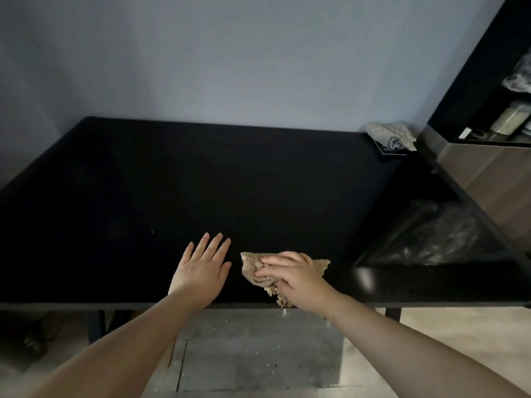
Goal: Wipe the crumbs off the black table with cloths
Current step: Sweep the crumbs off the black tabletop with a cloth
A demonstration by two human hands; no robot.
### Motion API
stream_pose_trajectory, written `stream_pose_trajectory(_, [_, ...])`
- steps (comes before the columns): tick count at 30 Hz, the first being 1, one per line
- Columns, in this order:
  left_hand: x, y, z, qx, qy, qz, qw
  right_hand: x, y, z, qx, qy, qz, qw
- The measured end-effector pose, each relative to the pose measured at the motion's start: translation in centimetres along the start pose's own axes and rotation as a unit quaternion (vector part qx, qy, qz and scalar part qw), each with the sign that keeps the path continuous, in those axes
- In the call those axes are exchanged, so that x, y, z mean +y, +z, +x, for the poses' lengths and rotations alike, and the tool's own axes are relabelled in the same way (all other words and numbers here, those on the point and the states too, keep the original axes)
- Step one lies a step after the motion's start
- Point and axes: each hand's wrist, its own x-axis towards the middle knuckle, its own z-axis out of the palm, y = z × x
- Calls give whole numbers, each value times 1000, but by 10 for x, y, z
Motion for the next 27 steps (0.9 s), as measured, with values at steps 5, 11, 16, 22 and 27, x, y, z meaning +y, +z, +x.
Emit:
stream_pose_trajectory(5, [3,2,-7,-10,1,3,1000,-10,4,-19,-12,0,-1,1000])
stream_pose_trajectory(11, [4,2,-14,-20,8,2,1000,-20,9,-34,-8,-7,1,1000])
stream_pose_trajectory(16, [5,0,-17,-26,10,1,1000,-25,8,-40,-21,-36,25,999])
stream_pose_trajectory(22, [2,2,-19,-19,21,-15,999,-18,-2,-30,102,13,-26,994])
stream_pose_trajectory(27, [3,3,-20,-11,19,-18,1000,-18,9,-26,121,102,-65,985])
